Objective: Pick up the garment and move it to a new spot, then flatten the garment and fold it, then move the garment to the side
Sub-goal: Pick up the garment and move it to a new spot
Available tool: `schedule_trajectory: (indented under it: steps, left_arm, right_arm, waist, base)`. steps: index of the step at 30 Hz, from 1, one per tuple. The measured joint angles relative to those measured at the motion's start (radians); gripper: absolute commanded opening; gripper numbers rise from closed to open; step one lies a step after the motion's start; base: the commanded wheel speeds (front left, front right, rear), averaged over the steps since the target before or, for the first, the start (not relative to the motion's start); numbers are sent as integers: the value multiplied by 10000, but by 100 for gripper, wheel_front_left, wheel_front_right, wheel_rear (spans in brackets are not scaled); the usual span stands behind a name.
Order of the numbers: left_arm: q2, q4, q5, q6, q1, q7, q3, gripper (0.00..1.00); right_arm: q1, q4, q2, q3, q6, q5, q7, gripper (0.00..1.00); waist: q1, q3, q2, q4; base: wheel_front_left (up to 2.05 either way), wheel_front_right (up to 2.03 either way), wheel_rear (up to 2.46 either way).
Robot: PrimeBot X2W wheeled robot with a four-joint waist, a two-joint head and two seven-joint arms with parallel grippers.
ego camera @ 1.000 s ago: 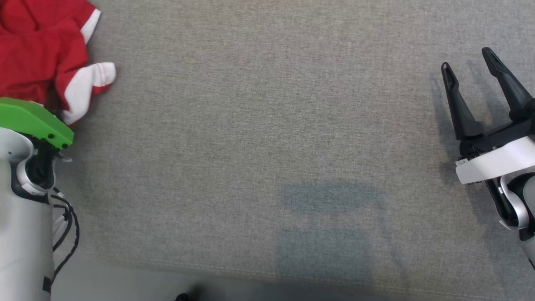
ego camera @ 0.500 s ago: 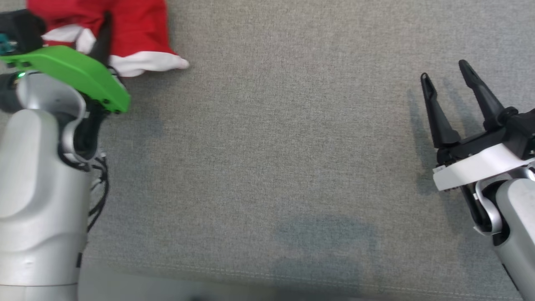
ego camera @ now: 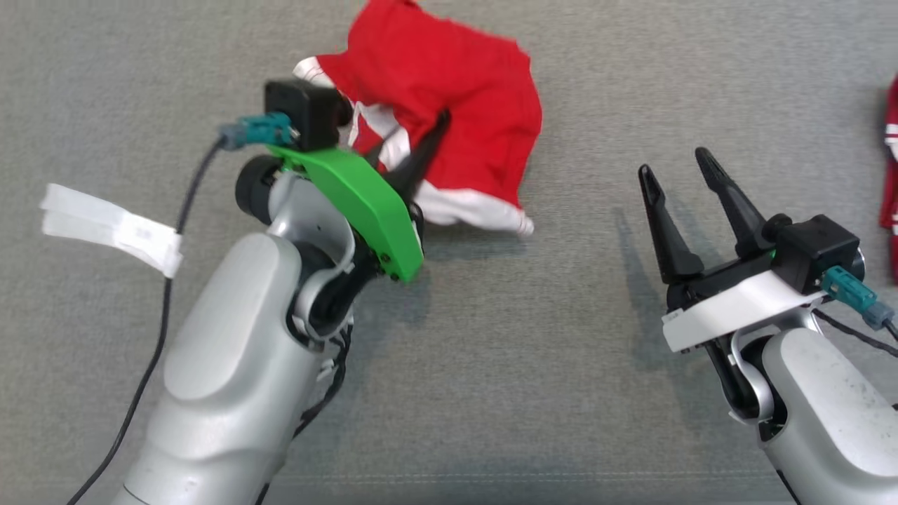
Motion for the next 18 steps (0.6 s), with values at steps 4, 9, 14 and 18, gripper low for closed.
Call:
schedule_trajectory:
  steps: [4,9,14,18]
  left_arm:
    - [217,134,-4,8,340,299,-784,0]
    - [330,401,-2,115,606,433,-1628,0]
    - [387,483,-121,502,604,345,-2251,0]
    - [430,748,-31,938,560,211,-2261,0]
  right_arm:
    - [245,-6,105,-31,-13,0,-4,100]
    - [857,2,234,92,-17,-27,-81,100]
    - [1288,167,368,1103,347,-58,-79,100]
    - [1299,370,472,2119,1001,-301,75,100]
  waist:
    - [0,-213,0,-487]
    - [0,-430,0,-1147]
    - [0,-605,0,-1827]
    - [0,-712,0,-2371]
  base:
    - [0,0,0]
    - [0,0,0]
    - [0,0,0]
    - [0,0,0]
